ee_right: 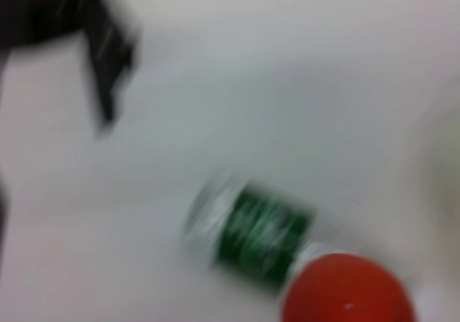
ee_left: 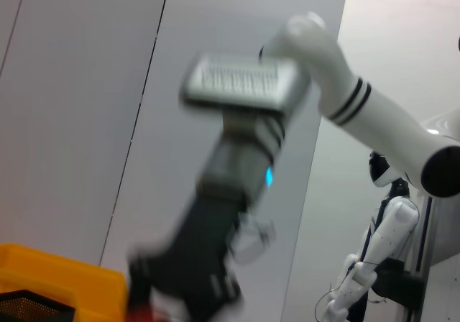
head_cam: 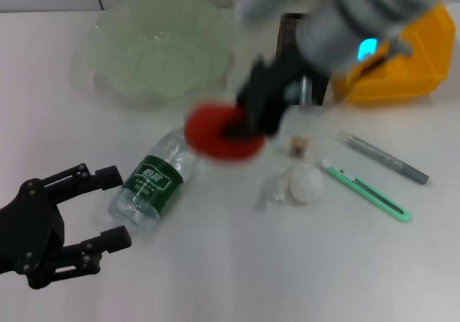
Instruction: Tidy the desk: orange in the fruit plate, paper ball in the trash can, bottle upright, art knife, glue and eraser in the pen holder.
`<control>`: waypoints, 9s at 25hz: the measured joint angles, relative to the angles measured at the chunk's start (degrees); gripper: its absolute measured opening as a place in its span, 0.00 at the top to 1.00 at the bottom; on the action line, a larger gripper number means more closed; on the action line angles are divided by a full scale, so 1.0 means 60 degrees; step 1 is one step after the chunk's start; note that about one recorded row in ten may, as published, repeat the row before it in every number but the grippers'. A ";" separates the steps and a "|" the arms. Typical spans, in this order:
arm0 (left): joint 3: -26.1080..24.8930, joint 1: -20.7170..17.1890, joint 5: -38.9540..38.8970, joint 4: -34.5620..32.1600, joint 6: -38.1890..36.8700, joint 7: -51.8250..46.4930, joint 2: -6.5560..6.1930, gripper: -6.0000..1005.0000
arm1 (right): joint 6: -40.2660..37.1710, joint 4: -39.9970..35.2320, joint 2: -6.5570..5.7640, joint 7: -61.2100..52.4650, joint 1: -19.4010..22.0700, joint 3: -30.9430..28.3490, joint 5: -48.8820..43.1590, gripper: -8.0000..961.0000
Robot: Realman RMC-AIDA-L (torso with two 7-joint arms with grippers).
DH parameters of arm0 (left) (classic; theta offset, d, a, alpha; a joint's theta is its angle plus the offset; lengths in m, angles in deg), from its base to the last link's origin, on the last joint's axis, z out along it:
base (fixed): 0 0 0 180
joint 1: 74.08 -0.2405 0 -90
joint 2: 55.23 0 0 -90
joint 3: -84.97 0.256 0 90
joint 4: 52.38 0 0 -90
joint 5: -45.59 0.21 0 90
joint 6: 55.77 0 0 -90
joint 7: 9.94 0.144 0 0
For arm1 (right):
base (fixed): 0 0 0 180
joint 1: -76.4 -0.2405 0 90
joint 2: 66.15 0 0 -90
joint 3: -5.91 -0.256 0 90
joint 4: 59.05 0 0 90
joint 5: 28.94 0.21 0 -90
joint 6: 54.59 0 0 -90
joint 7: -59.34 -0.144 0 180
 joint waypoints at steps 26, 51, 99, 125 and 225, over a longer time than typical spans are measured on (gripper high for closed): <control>0.0006 0.0460 0.0000 0.0001 0.0148 0.0142 0.0269 0.21 | 0.8832 0.6657 0.0098 0.2499 -0.1589 -0.0312 0.3862 0.65; 0.0066 0.0353 0.0003 0.0001 0.0218 0.0142 0.0297 0.20 | -0.1668 -0.1141 0.0017 -0.0787 0.0864 -0.0731 -0.1865 0.14; 0.0047 0.0443 0.0004 0.0041 0.0265 0.0259 0.0364 0.21 | 0.1792 -0.1627 -0.0032 -0.2048 0.0990 -0.3601 -0.5408 0.39; -0.0388 0.0915 -0.0029 0.0026 0.0368 -0.0852 0.0337 0.21 | 0.4715 0.0596 -0.0021 -0.1707 0.1997 -0.3528 -0.3580 0.21; 0.7501 0.3408 0.8320 -0.7907 0.8498 -1.4146 0.0995 0.54 | 0.0496 0.7661 -0.0210 1.0154 0.5499 -0.7197 0.5170 0.21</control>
